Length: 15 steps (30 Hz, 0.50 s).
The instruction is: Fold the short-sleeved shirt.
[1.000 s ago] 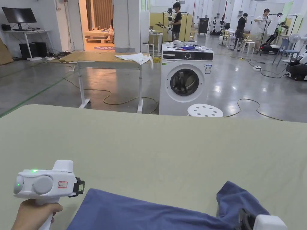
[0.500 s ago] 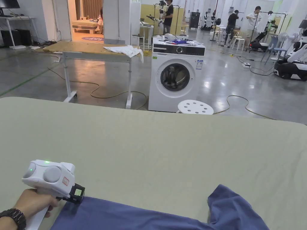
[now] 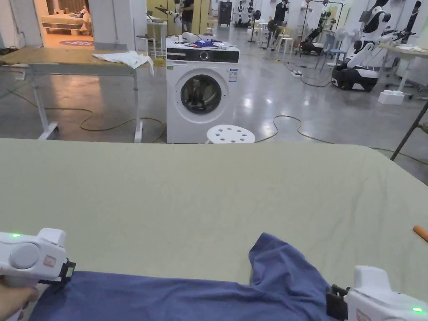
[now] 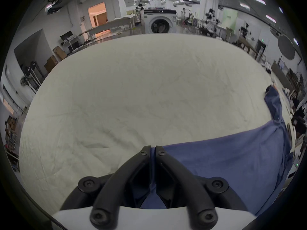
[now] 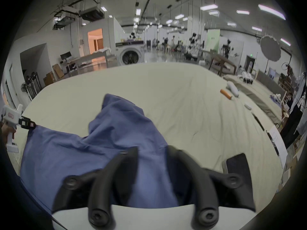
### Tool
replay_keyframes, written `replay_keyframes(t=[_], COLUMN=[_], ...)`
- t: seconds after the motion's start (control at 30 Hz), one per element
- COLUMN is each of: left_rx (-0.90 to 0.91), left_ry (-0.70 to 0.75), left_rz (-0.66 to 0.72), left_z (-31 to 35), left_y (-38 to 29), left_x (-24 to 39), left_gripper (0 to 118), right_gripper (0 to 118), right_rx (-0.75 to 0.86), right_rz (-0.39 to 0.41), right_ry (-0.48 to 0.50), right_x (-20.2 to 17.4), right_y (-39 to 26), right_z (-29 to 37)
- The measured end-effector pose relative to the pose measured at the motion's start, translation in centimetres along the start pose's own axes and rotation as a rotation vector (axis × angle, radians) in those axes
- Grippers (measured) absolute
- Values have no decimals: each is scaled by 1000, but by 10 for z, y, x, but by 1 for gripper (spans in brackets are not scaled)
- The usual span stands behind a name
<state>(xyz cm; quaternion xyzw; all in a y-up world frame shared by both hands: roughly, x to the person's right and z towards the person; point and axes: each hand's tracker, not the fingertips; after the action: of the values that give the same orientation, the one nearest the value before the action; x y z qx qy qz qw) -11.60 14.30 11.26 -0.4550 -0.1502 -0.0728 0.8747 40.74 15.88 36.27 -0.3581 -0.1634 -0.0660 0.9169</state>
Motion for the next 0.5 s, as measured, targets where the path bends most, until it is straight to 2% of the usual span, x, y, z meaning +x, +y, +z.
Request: replay_keyframes(t=[0.03,0.07,0.1,0.17,0.3,0.37,0.4,0.5], left_rx=[24,37,49,78,110,122,125,137], left_ry=[0,3,7,13,20,24,26,36], left_rz=[6,2,-5,-29,-21,-24,-25,-20], left_z=[7,14,21,34,53,59,59,65], left_y=[-2,-4,-6,-8,-12,-16,-16,-22], left_x=[0,2,4,6,8,10,9,9], left_gripper=[0,0,0,0,0,0,0,0], right_gripper=[56,65,69,71,71,67,60,28], right_rx=[-36,-76,-99,-174,-310,-271,-269,-259], right_rz=[10,27,27,77,30,70,82,65], right_ry=[0,4,7,0,21,-1,-9,1], right_x=[6,11,15,18,20,15,12,4], right_y=[8,13,17,24,22,18,18,14], right_z=[-13,-26,-37,-60,-93,-94,-92,-84])
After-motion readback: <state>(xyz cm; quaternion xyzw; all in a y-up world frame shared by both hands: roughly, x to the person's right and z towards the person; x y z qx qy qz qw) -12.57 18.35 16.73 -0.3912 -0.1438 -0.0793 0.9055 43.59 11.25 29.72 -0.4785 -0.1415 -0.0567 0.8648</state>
